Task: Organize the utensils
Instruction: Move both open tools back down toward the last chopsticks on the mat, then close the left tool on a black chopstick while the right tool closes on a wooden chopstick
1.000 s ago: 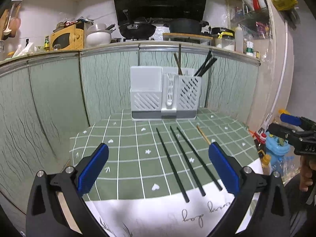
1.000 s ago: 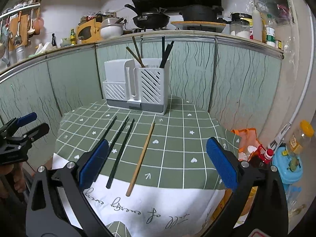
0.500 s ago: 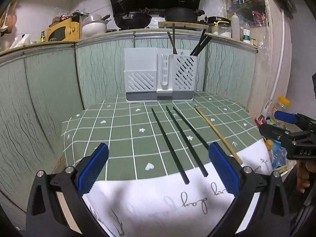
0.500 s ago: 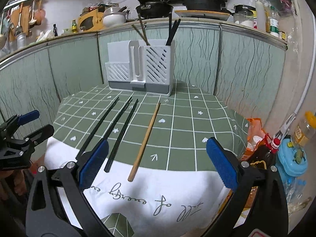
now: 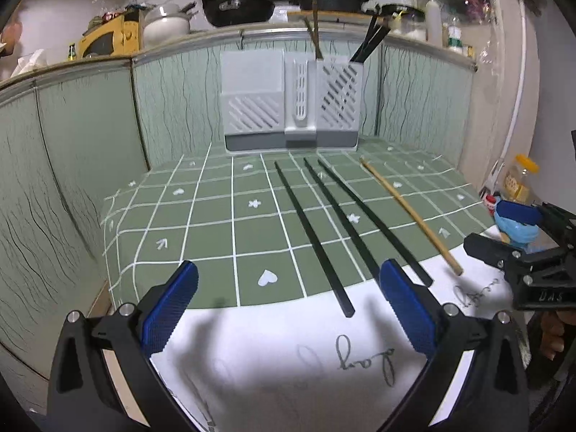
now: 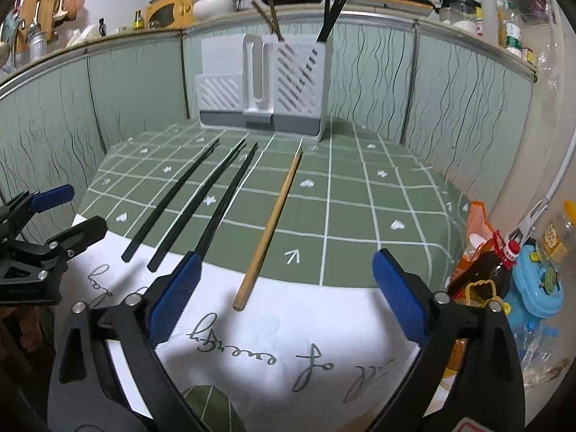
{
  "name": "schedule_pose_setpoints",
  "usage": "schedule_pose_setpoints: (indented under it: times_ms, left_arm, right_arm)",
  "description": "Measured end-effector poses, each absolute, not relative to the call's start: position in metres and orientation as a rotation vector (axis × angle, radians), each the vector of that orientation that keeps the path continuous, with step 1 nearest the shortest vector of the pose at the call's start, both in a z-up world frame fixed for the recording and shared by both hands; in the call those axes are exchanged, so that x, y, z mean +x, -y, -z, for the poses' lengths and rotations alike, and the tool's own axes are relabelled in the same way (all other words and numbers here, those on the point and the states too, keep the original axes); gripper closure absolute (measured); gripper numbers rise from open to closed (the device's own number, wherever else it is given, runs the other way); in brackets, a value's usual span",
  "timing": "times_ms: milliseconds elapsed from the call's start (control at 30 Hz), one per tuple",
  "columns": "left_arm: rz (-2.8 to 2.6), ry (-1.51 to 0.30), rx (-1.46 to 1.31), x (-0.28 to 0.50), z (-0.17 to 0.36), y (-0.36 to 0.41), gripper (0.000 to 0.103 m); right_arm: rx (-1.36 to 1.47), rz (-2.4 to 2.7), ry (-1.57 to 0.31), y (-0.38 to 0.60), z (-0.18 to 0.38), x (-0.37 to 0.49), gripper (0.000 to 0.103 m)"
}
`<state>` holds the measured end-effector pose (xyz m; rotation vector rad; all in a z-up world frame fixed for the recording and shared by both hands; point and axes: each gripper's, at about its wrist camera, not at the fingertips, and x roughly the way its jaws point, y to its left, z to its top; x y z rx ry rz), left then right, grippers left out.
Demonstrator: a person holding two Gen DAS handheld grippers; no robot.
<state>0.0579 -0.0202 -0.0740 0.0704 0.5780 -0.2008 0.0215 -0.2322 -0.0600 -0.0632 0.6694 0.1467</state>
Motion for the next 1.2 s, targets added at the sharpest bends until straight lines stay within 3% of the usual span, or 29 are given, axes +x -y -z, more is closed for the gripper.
schedule_pose_setpoints:
  times_ms: [200, 367, 433, 700, 933, 1200]
  left_arm:
    - [0.203, -0.635, 0.057, 0.074, 0.083, 0.025, 0.006]
    - [0.201, -0.680, 0.065, 0.080, 0.090, 0.032, 0.019]
    - [0.200, -0.703, 0.068, 0.084, 0.094, 0.035, 0.032]
    - [0.194, -0.695, 0.119, 0.082, 0.100, 0.052, 0.065]
    - [0.148, -0.683, 0.118, 0.084, 0.100, 0.054, 0.093]
    - [0.156, -0.690, 0.074, 0.087, 0.098, 0.047, 0.097]
  right_arm:
    - [-0.064, -0.157, -0.716, 0.227, 0.072, 0.034, 0.031]
    - [-0.056, -0.162, -0.732, 0.225, 0.076, 0.040, 0.043]
    - [-0.058, -0.160, -0.735, 0.224, 0.077, 0.043, 0.047]
    - [-0.049, -0.136, -0.756, 0.223, 0.082, 0.048, 0.063]
    - [-0.021, -0.148, -0.764, 0.225, 0.083, 0.050, 0.093]
    - [0.003, -0.146, -0.766, 0.228, 0.083, 0.049, 0.097]
